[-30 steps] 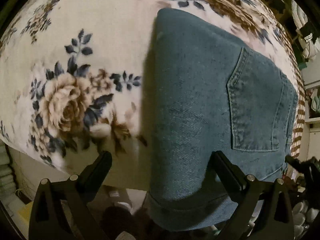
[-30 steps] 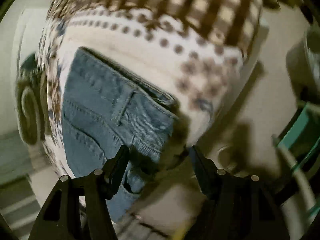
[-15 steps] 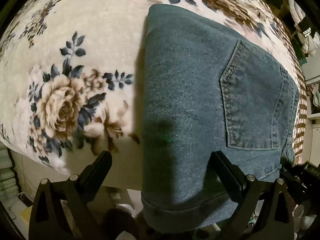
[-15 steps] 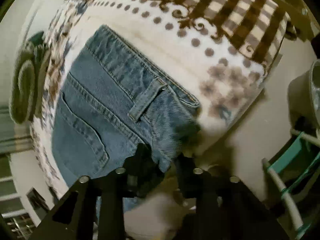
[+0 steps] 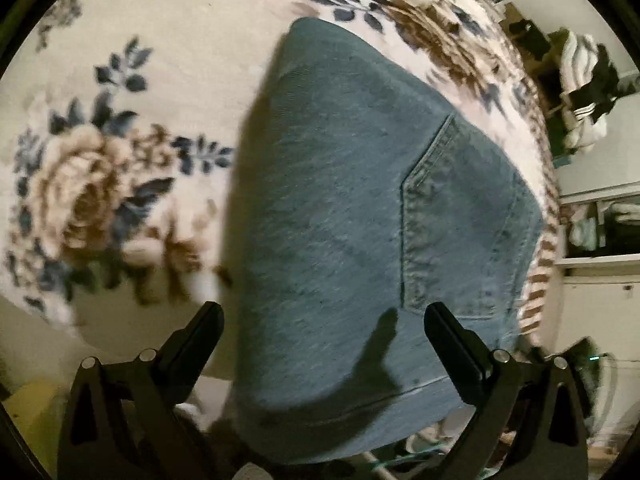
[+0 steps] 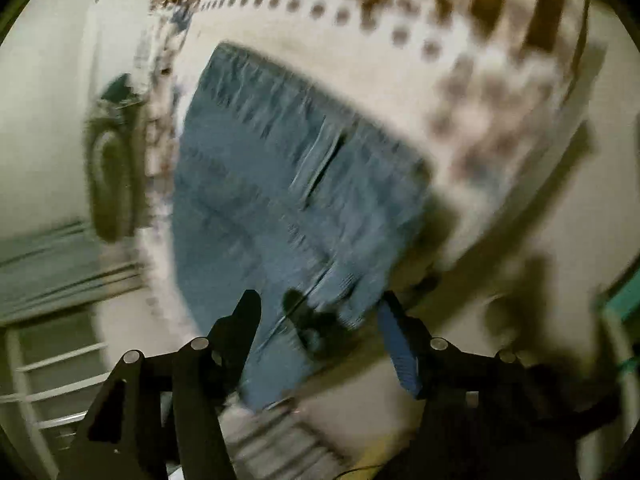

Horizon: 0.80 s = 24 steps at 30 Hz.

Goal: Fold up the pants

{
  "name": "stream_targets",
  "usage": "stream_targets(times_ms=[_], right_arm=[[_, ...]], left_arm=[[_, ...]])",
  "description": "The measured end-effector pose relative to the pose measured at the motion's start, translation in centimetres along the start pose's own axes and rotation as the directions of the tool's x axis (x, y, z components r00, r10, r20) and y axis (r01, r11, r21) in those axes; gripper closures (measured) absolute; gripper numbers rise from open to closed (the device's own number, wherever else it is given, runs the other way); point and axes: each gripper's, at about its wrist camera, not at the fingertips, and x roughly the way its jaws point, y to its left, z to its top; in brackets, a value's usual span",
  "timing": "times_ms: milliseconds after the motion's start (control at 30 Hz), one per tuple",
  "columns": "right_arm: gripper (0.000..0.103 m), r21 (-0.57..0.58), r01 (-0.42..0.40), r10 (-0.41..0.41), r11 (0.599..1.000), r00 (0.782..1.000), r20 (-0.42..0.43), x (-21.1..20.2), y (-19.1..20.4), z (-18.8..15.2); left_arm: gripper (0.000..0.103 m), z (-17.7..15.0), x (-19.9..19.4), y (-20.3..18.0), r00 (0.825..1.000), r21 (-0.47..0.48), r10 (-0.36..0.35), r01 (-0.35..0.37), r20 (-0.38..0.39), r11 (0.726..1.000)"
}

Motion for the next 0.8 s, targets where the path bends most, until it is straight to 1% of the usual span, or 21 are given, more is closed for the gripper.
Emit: stream_targets(times_ms=[33,100,133,200,300,333,367,433,467,500,533,567,600,633,700,767,800], right_arm=[[0.035,0.001,-0.031,0.031,1.0,0.999,-0.022,1.1,-0.3,-0.2],[0.035,-0.003,-0.054,0.054,0.999,0.998,-0.042,2.7,-0.5,-0.3],[0.034,0.0,-0.06,0.06,0.998,0.997,-0.044,3.8,-0.6,-0.2],[0.032,-0.016,-0.064,0.064,0.998,0.998,-0.01,4.6,-0.3,-0.4],[0.033,-0.048,-0.076,0.078,0.996,0.997,0.03,4.7,0.4,-0.9],[0.036,-0.06,-0.096,0.098,0.994,0.994,0.039,4.4,0.8,-1.2],[0.036,-0.062,-0.127,0.129,0.99,0.991,0.042,4.2,1.0,-1.3],[0.036,-0.072,-0.211,0.214,0.975,0.976,0.04,3.6,1.7,-1.2],[0.036,-0.085,-0.215,0.218,0.973,0.975,0.039,3.6,1.9,-1.0],[0.036,-0.104,-0.183,0.189,0.978,0.981,0.045,3.7,2.0,-0.7],[0.035,-0.118,-0.116,0.124,0.986,0.99,0.069,4.1,1.9,0.0],[0.035,-0.11,-0.091,0.099,0.99,0.992,0.075,4.4,1.6,0.5],[0.035,-0.087,-0.097,0.103,0.991,0.993,0.062,5.1,1.0,1.2],[0.035,-0.07,-0.133,0.138,0.989,0.989,0.06,5.5,0.9,1.7],[0.035,-0.083,-0.136,0.142,0.987,0.988,0.067,5.5,1.6,2.0],[0.043,-0.13,-0.122,0.132,0.984,0.988,0.073,5.2,2.9,1.6],[0.052,-0.139,-0.117,0.128,0.983,0.989,0.072,5.2,3.3,1.4]], left_arm=[[0.0,0.1,0.3,0.2,1.0,-0.003,-0.012,0.012,-0.002,1.0],[0.0,0.4,0.8,0.1,0.999,-0.004,-0.03,0.03,-0.015,1.0],[0.0,0.5,1.2,0.2,0.999,-0.005,-0.027,0.027,-0.026,1.0],[0.0,0.7,1.4,-0.1,0.999,-0.007,-0.035,0.035,-0.035,0.999],[0.0,1.1,1.8,0.2,0.998,-0.006,-0.042,0.042,-0.042,0.999],[0.0,1.1,1.8,0.1,0.998,-0.004,-0.047,0.047,-0.041,0.999],[0.0,1.1,1.8,0.1,0.998,-0.004,-0.054,0.054,-0.039,0.999],[0.0,1.2,1.9,0.2,0.997,-0.006,-0.069,0.068,-0.033,0.998],[0.0,1.3,2.0,0.2,0.997,-0.01,-0.076,0.076,-0.031,0.997],[0.0,1.4,2.2,0.2,0.996,-0.016,-0.081,0.081,-0.03,0.997],[0.0,1.6,2.3,0.4,0.996,-0.025,-0.085,0.084,-0.024,0.996],[0.0,1.7,2.4,0.5,0.996,-0.028,-0.086,0.086,-0.02,0.996],[0.0,1.9,2.4,0.5,0.996,-0.029,-0.088,0.088,-0.012,0.996],[0.0,2.1,2.4,0.4,0.996,-0.027,-0.09,0.09,-0.004,0.996],[0.0,2.4,2.3,0.5,0.995,-0.031,-0.095,0.095,0.012,0.995],[0.002,2.6,2.0,0.9,0.993,-0.036,-0.116,0.117,0.038,0.992],[0.002,2.8,1.8,1.1,0.99,-0.038,-0.13,0.133,0.054,0.99]])
